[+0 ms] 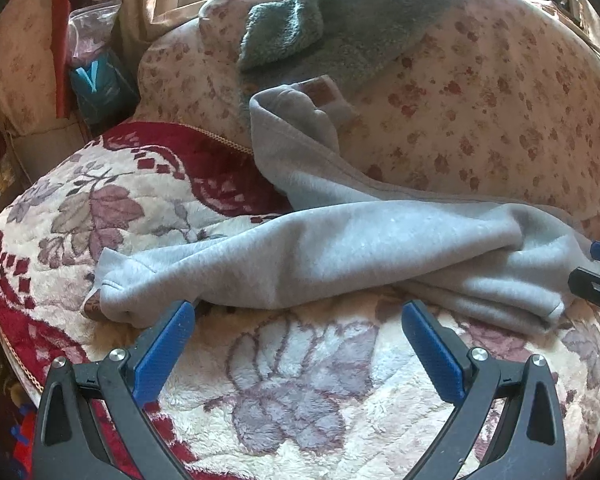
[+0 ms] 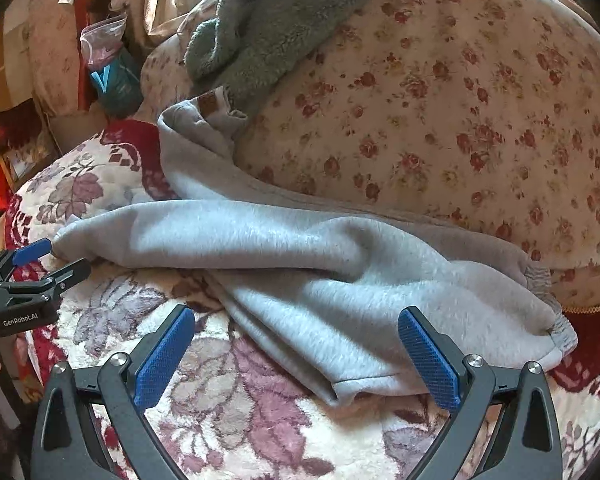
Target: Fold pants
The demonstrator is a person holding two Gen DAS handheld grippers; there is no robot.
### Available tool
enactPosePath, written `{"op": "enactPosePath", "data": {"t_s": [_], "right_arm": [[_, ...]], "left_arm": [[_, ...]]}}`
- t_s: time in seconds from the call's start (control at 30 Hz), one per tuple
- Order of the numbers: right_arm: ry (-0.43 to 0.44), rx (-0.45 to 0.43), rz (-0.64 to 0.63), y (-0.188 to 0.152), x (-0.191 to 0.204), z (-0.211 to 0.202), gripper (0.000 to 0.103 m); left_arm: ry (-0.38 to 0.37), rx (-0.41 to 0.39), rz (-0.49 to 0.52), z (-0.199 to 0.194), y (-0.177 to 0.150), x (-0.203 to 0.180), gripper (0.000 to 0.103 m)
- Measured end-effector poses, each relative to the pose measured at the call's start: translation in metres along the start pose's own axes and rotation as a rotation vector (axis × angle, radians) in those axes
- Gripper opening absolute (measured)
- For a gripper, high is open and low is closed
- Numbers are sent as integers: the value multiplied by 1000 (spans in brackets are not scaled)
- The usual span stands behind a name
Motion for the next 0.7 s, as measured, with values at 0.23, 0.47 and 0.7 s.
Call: {"op": "enactPosePath", "data": {"t_s": [0.23,0.47,0.7], "right_arm": [[-1,1,-4,0,-8,-2,103],[9,7,-26,7,-16,8,103],[30,25,-158,38,-27,31,103]], "left_arm": [[22,-42,8,-6,2,-2,103],[16,-19,-26,3,-2,11,103],[5,20,-113,17,-16,38,103]]}}
Point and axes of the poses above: each gripper's, at about its wrist camera, not at the fingertips, and z roughly the way its jaws point, x to its left, y to its top, the point moved 7 cm from there along z, roughly the way its jaws point, and after that the axes turned 13 degrees about z, right-handed, at the moved point
